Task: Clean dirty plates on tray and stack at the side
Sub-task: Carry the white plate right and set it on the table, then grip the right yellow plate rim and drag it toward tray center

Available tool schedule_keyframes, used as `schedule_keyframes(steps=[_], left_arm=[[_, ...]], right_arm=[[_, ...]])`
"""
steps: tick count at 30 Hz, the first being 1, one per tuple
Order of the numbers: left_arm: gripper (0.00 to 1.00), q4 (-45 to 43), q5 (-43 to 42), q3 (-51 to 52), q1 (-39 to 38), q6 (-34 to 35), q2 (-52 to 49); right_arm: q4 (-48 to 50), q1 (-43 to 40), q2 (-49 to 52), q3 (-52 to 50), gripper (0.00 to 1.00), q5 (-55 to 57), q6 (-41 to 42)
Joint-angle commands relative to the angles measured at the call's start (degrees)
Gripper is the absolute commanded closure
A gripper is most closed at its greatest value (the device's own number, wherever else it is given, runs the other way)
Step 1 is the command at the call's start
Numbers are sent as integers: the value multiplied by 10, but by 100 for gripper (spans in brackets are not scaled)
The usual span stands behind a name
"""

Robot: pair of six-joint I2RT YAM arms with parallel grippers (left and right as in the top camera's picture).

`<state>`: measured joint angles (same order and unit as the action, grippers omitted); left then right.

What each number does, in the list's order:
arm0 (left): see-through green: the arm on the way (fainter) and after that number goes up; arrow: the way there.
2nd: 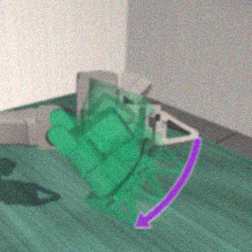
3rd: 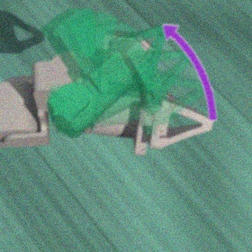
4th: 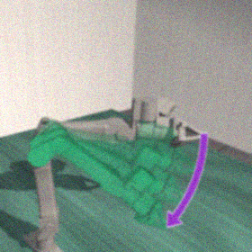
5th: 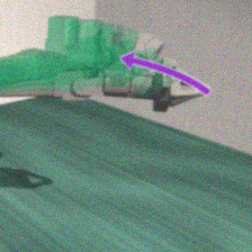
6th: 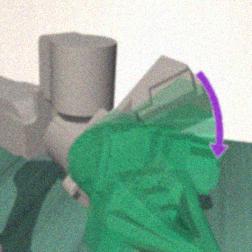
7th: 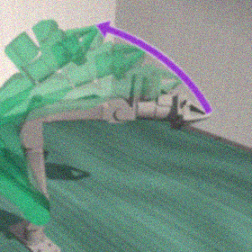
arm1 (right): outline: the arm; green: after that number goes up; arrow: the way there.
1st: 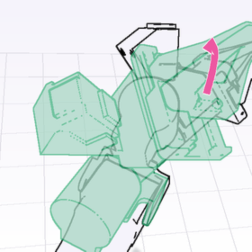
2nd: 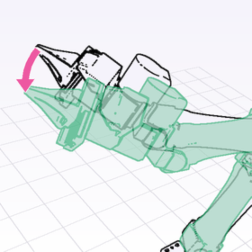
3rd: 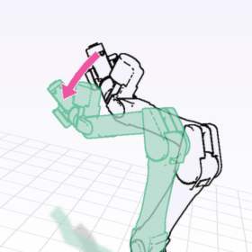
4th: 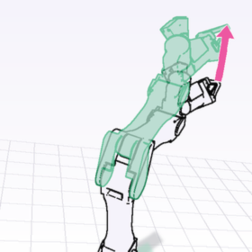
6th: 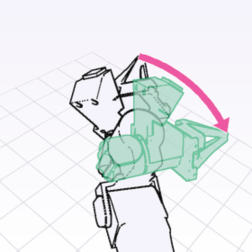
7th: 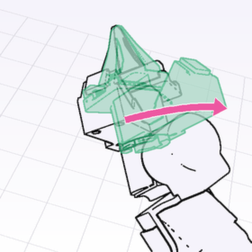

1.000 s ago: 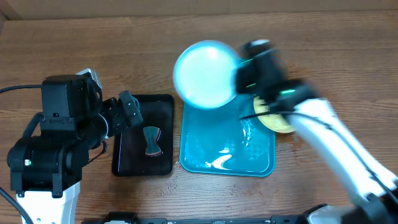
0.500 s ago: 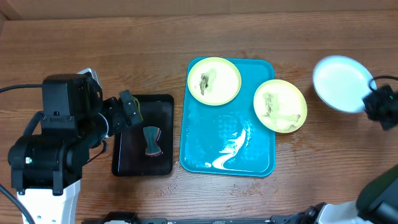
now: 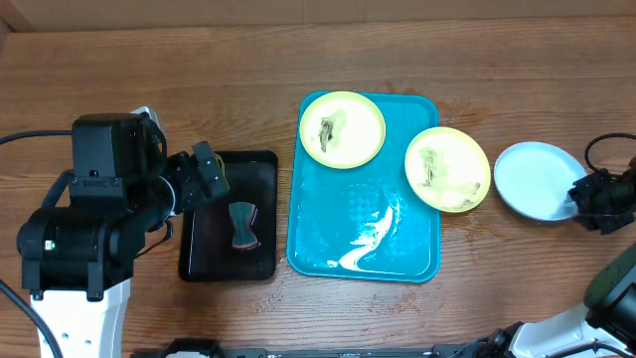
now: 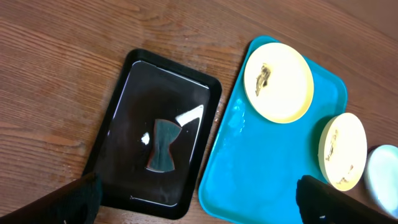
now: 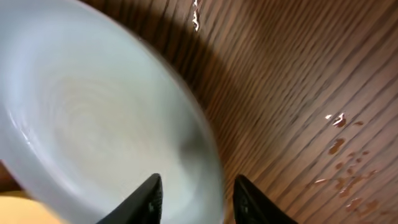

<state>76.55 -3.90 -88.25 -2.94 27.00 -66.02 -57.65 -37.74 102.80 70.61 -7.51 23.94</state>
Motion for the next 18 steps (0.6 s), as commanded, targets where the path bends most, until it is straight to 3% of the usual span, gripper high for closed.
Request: schedule_keyframes(steps=[1, 4, 8, 11, 14, 18], left_arm=[[0, -1, 0, -12, 3, -2, -6], [0, -1, 0, -12, 3, -2, -11], [0, -1, 0, -12, 3, -2, -18], [0, -1, 0, -12, 3, -2, -24], [0, -1, 0, -12, 3, -2, -31], [0, -1, 0, -12, 3, -2, -45]], right_arm=[[10, 10, -52, 4, 60, -118, -59], [4, 38, -81, 4, 59, -199, -135], [-25, 112, -98, 3, 59, -172, -185], [-34, 178, -95, -14, 59, -90, -172], [-24, 231, -94, -50, 56, -7, -96], [121, 277, -94, -151, 54, 10, -47]])
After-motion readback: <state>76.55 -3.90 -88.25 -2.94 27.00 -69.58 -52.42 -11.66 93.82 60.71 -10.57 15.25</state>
